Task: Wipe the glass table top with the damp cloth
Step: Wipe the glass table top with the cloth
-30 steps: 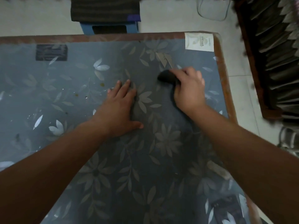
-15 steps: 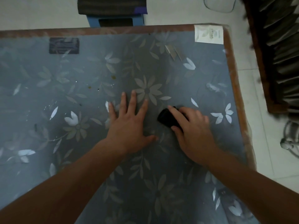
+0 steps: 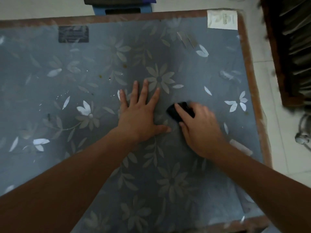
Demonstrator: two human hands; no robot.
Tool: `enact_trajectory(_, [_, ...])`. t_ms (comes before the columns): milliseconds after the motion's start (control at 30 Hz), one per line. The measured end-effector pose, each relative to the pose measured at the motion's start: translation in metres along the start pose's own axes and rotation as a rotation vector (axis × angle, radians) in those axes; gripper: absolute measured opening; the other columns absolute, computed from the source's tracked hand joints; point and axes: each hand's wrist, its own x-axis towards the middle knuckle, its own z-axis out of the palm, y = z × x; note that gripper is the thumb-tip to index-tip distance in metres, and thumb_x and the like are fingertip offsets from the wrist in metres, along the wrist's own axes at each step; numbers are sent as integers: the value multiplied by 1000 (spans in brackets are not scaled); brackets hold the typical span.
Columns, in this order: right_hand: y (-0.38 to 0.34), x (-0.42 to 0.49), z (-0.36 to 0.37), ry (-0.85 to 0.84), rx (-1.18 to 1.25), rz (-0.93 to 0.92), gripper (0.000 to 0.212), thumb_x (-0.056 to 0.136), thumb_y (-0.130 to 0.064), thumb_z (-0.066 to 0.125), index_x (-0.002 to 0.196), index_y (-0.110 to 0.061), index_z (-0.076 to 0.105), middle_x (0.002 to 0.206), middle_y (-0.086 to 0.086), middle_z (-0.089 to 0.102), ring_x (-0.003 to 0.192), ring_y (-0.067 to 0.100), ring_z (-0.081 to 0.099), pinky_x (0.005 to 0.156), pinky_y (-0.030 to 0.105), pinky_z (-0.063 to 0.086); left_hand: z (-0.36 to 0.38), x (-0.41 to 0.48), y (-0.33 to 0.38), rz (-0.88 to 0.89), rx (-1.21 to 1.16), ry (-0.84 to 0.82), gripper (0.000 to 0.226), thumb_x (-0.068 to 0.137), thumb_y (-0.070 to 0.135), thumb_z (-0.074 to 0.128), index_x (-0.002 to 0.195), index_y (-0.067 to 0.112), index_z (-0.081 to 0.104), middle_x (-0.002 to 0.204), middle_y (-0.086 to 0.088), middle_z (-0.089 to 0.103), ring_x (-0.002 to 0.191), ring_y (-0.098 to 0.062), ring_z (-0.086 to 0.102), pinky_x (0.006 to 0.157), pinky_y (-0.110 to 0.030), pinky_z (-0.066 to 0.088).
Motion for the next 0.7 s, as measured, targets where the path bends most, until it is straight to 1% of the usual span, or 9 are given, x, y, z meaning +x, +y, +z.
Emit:
enact_trajectory(67, [11, -9, -5, -11, -48, -84, 57, 87, -27, 56, 143, -26, 49, 126, 17, 54, 98, 35, 51, 78, 40, 40, -1, -1, -1, 1, 16, 20, 125, 60, 95, 40, 156, 28, -3, 163, -7, -18, 148, -31, -20, 116, -61, -7])
enact_trajectory(133, [28, 8, -7, 36, -75, -63, 59, 85, -19, 60, 143, -27, 51, 125, 19, 54, 100, 38, 50, 79, 42, 41, 0, -2, -1, 13, 17, 35, 125, 61, 94, 41, 156, 24, 0, 163, -10, -15, 149, -31, -18, 117, -58, -8])
enact_trajectory(200, [49, 45, -11, 143, -21, 172, 56, 89, -15, 56, 143, -28, 51, 125, 20, 53, 105, 44, 48, 84, 47, 43, 3, -5, -1, 26, 30, 56, 121, 65, 93, 38, 156, 21, 2, 164, -13, -11, 150, -30, -16, 118, -57, -8])
enact_trajectory(267, [56, 72, -13, 198, 94, 419, 52, 94, -18, 52, 145, -29, 48, 129, 16, 52, 115, 43, 45, 93, 47, 40, 8, -12, 1, 32, 72, 89, 111, 73, 89, 31, 156, 21, 4, 164, -14, -6, 150, -31, -13, 117, -58, -8])
enact_trajectory(333, [34, 65, -8, 201, 102, 372, 51, 95, -21, 52, 145, -28, 47, 133, 12, 53, 117, 39, 45, 92, 46, 38, 15, -24, 7, 35, 92, 110, 98, 81, 82, 26, 157, 21, 6, 164, -14, -4, 150, -30, -12, 115, -62, -8])
enact_trajectory(433, [2, 5, 5, 159, 71, 74, 48, 94, -26, 53, 141, -31, 53, 136, 5, 56, 112, 34, 48, 84, 40, 34, 26, -40, 16, 9, 40, 129, 85, 86, 73, 25, 156, 26, 7, 165, -10, -6, 151, -29, -12, 112, -67, -8])
enact_trajectory(533, [20, -24, 4, 116, 39, -97, 46, 93, -25, 54, 138, -33, 57, 136, 6, 56, 113, 33, 47, 85, 36, 25, 33, -48, 15, -10, -12, 162, 81, 88, 71, 23, 156, 29, 10, 165, -7, -6, 151, -28, -12, 112, -68, -4])
enact_trajectory(600, [44, -4, 0, 153, -38, -69, 47, 93, -24, 51, 138, -35, 57, 133, 9, 55, 111, 36, 48, 85, 38, 27, 38, -48, 14, -5, 5, 188, 80, 89, 71, 22, 156, 30, 10, 165, -6, -4, 151, -27, -11, 112, -68, -3])
enact_trajectory(700, [57, 45, -2, 230, 28, 255, 47, 95, -22, 50, 140, -35, 54, 132, 13, 50, 115, 40, 44, 90, 44, 33, 43, -46, 14, -13, 80, 200, 80, 89, 73, 15, 156, 30, 6, 165, -6, -5, 151, -28, -10, 111, -69, -2])
